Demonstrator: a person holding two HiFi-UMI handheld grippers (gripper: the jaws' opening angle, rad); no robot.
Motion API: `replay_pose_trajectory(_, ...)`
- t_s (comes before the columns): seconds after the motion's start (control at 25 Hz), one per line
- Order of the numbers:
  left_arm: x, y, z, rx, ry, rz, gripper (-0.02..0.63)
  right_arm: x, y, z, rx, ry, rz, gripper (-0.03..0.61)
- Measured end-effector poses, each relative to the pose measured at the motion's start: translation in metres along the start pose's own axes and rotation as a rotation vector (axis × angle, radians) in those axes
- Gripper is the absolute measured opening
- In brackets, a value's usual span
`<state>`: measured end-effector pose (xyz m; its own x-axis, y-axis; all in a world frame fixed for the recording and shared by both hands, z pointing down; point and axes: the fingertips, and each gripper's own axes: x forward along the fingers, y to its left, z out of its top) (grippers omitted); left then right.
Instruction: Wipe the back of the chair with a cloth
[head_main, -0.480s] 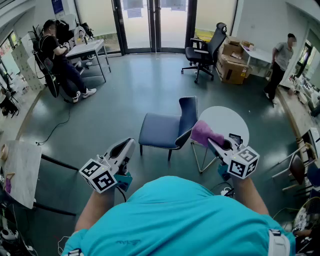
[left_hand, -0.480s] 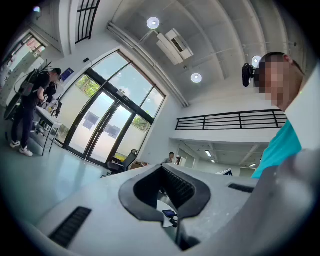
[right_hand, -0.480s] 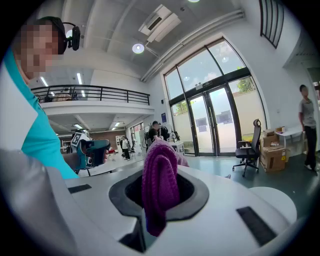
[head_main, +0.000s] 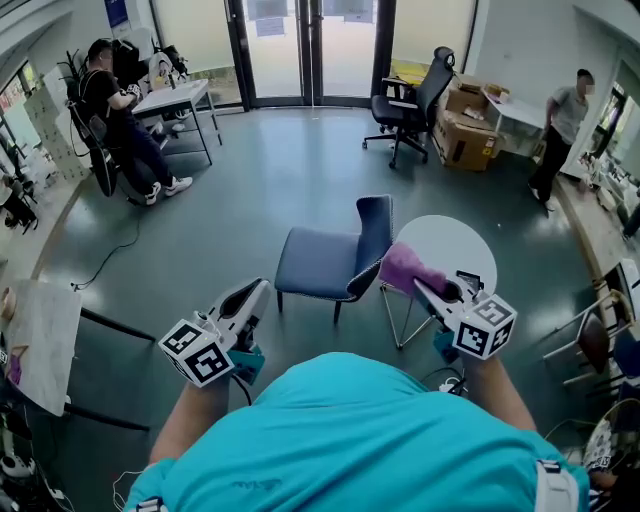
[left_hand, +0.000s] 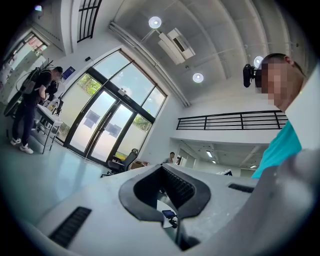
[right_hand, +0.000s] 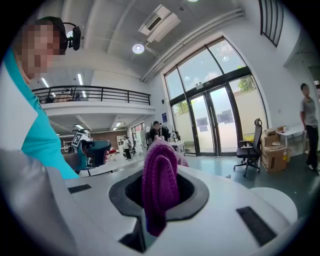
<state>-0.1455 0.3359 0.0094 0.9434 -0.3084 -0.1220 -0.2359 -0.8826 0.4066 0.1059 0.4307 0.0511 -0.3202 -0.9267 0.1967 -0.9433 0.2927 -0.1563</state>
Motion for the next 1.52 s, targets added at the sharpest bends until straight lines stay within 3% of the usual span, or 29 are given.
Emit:
replay_pose_trajectory(0.28,0.030,-0.013,-0.011,-0.015,0.004,-0.001,-0.006,-0.021,-0.025,-0.002,0.063,-0.004,0.019,0.055)
replay_pose_trajectory(0.68,0.109,-0.073,-0.046,-0.012,0.045,-0.053,-0.006,-0.086,-0.078,-0.010,0.082,-0.021,0.050,0.057)
replay_pose_trajectory(1.0,0.162,-0.111,-0.071,-0.022,0.079,-0.050,-0.006,-0.125,-0.126,-0.021,0.122,-0.013,0.075,0.057)
replay_pose_trajectory(1.24,0.164,-0.084,-0.086,-0.037,0.101,-0.049,-0.006,-0.097,-0.132,-0.036,0.141,0.011,0.086,0.057)
replay_pose_trajectory(1.36,0.163,-0.053,-0.075,-0.071,0.093,-0.057,-0.006,-0.067,-0.129,-0.031,0.132,0.025,0.078,0.057)
replay_pose_trajectory(1.52,0.155,0.000,-0.047,-0.060,0.096,-0.096,-0.006,-0.009,-0.119,-0.013,0.131,0.017,0.039,0.057)
